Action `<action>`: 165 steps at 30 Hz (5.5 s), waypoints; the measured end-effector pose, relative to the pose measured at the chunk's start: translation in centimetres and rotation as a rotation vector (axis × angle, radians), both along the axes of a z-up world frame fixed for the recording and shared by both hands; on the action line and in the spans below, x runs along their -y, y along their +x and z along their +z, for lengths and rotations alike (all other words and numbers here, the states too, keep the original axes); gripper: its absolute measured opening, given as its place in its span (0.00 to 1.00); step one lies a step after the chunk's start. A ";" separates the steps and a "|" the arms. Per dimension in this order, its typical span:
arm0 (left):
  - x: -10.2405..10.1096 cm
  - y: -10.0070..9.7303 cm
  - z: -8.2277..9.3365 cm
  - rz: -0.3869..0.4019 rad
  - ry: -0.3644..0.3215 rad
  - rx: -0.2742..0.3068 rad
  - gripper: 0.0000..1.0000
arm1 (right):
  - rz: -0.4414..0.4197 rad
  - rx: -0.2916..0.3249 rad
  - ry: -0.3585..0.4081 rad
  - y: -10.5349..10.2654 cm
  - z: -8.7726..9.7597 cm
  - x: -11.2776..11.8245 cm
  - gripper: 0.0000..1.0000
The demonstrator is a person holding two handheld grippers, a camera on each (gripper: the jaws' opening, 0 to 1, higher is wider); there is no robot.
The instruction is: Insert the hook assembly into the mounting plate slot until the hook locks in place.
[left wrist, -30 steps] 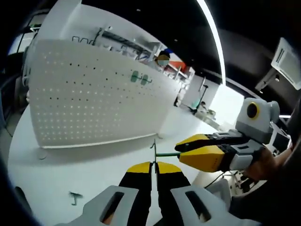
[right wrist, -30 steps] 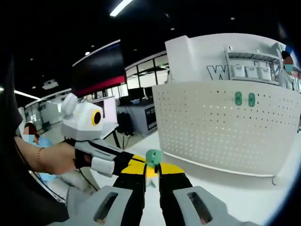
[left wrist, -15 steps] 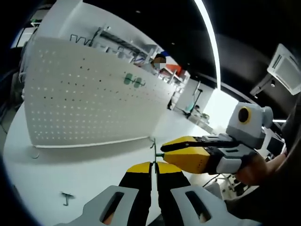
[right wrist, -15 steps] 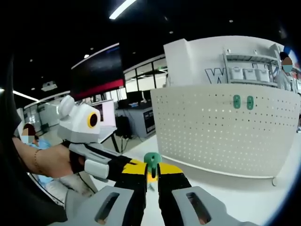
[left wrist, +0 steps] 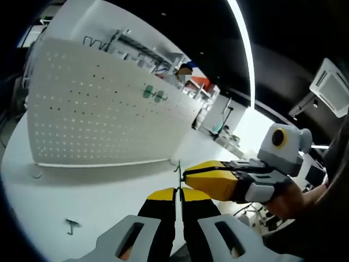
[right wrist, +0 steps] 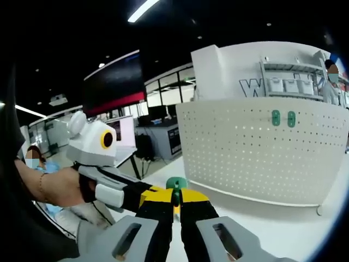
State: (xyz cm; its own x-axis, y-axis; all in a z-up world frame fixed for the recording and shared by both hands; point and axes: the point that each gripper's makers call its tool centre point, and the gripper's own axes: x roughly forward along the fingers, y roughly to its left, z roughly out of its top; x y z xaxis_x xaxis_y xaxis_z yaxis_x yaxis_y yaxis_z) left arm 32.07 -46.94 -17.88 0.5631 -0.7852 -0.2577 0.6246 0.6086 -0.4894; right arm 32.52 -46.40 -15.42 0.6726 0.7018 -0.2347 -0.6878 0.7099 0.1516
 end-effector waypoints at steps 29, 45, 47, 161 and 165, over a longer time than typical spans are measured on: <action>0.5 -0.4 0.0 -0.021 -0.006 0.072 0.16 | -0.019 0.042 -0.044 0.1 0.1 0.9 0.00; 1.7 -1.3 0.7 -0.081 -0.025 0.131 0.56 | -0.056 0.051 -0.044 1.1 0.3 2.4 0.00; 1.8 -1.4 0.8 -0.080 -0.027 0.134 0.60 | -0.059 0.052 -0.045 1.2 0.3 2.5 0.00; -1.2 1.4 -3.1 0.079 0.179 0.076 0.86 | -0.629 0.445 0.144 27.1 7.9 22.6 0.00; -1.2 1.8 -3.1 0.090 0.164 0.067 0.86 | -0.623 0.444 0.142 27.4 7.6 22.4 0.00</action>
State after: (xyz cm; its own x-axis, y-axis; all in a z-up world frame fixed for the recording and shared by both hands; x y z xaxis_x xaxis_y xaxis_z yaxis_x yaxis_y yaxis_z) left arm 33.88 -45.72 -20.98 0.6492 -0.6815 -0.3377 0.5918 0.7315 -0.3386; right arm 59.88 -68.82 -7.80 0.9628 0.1669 0.2127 -0.1862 0.9797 0.0739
